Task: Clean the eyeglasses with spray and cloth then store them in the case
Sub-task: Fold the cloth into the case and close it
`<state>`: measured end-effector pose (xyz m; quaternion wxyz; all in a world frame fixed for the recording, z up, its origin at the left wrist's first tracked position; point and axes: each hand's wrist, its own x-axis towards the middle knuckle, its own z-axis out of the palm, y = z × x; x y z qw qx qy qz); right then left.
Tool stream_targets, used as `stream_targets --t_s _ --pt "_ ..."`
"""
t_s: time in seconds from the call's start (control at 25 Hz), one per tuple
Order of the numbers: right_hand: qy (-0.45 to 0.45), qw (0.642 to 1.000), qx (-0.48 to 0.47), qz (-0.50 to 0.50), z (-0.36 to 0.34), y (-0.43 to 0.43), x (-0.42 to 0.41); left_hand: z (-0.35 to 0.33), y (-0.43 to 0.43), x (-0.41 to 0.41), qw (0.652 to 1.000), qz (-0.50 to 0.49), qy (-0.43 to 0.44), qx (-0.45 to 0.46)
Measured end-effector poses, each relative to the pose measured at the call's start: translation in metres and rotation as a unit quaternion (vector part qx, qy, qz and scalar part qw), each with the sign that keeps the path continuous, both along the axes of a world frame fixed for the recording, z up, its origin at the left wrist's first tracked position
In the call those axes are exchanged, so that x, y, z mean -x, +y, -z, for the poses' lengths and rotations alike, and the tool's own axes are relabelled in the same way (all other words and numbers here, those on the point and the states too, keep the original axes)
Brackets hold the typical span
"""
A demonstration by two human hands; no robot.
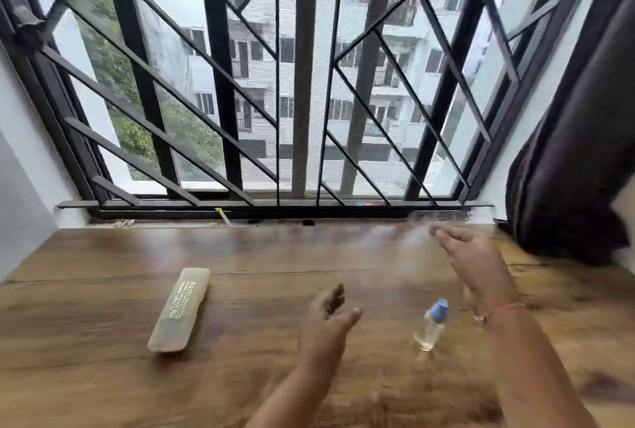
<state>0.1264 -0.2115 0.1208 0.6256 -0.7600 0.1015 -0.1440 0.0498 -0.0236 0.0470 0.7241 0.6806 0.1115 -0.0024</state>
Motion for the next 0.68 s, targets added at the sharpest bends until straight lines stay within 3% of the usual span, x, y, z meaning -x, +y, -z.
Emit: stream_targets --t_s 0.12,0.2,0.4,0.68 --pt "0.089 0.996 -0.027 0.006 0.027 -0.044 0.019 0.008 -0.065 -0.014 0.979 0.192 0.034 -0.067" --pt "0.132 0.990 -0.043 0.000 0.048 -0.055 0.032 0.013 -0.093 -0.014 0.967 0.241 0.041 -0.068" --pt "0.211 0.976 -0.031 -0.033 0.094 -0.052 0.043 0.013 -0.113 -0.011 0.972 0.222 0.022 -0.071" --pt "0.201 0.972 -0.058 -0.107 0.094 -0.032 0.047 0.016 -0.112 -0.014 0.974 0.210 0.031 -0.083"
